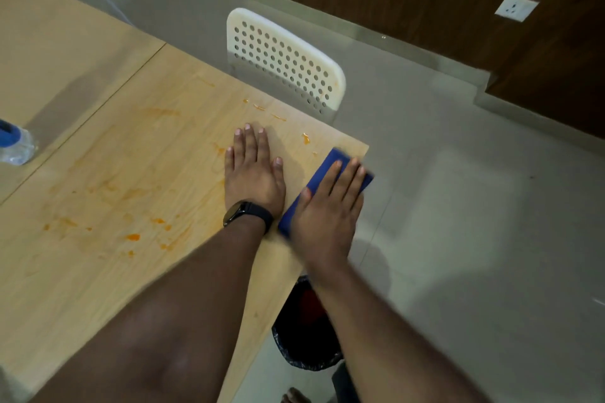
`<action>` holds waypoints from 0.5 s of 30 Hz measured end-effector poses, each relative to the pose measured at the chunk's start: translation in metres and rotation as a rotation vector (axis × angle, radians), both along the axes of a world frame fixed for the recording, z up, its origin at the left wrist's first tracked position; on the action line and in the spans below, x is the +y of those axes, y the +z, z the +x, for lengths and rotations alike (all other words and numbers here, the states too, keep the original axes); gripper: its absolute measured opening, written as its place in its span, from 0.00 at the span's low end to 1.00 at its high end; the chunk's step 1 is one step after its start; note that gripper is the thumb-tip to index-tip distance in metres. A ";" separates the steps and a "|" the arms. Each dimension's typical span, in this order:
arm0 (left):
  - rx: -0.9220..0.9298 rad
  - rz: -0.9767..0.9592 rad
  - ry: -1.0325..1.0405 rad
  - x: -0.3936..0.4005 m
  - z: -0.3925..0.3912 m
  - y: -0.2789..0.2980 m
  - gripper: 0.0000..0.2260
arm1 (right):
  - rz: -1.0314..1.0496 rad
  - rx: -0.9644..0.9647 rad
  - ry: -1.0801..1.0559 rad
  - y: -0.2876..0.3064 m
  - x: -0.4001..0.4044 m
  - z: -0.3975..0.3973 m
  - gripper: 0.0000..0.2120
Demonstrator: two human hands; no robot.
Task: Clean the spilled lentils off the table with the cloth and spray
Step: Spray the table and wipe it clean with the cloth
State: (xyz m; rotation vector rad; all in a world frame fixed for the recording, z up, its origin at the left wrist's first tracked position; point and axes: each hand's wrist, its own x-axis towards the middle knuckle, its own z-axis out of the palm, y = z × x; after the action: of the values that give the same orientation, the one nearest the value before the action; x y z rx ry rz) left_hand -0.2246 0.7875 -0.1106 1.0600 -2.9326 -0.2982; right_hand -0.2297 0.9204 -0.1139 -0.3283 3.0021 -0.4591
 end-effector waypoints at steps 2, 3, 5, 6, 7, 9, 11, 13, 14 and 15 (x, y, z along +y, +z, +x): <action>-0.002 0.006 -0.001 -0.001 -0.002 0.002 0.29 | -0.013 -0.045 0.025 0.001 0.003 0.062 0.37; -0.002 0.011 -0.003 -0.002 -0.002 0.002 0.29 | -0.022 -0.056 0.030 0.003 0.004 0.087 0.38; 0.008 0.030 -0.003 -0.001 -0.001 0.003 0.29 | -0.025 -0.085 0.059 0.003 0.010 0.112 0.38; 0.018 0.034 -0.005 -0.001 -0.001 0.003 0.29 | -0.032 -0.094 0.094 0.004 0.013 0.110 0.37; 0.024 0.030 -0.010 -0.002 -0.001 0.001 0.29 | -0.043 -0.095 0.117 0.002 0.016 0.100 0.37; 0.030 0.019 -0.012 -0.004 -0.003 -0.001 0.30 | -0.076 -0.077 0.107 -0.003 0.018 0.056 0.36; 0.029 0.001 -0.013 -0.004 -0.002 -0.007 0.30 | -0.096 -0.045 0.024 -0.013 0.012 -0.002 0.36; 0.031 -0.012 -0.012 -0.003 -0.003 -0.008 0.30 | -0.092 -0.077 -0.029 -0.012 0.001 -0.046 0.36; 0.035 -0.017 -0.017 -0.004 -0.002 -0.008 0.30 | -0.075 -0.086 -0.034 -0.009 -0.004 -0.054 0.36; 0.041 -0.010 -0.023 -0.004 -0.001 -0.007 0.30 | -0.060 -0.074 -0.037 -0.006 -0.007 -0.054 0.36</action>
State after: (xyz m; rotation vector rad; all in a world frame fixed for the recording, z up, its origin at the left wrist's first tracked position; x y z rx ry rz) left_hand -0.2261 0.7831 -0.1177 1.0068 -2.9084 -0.3010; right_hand -0.2835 0.9134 -0.1200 -0.2552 2.9312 -0.5529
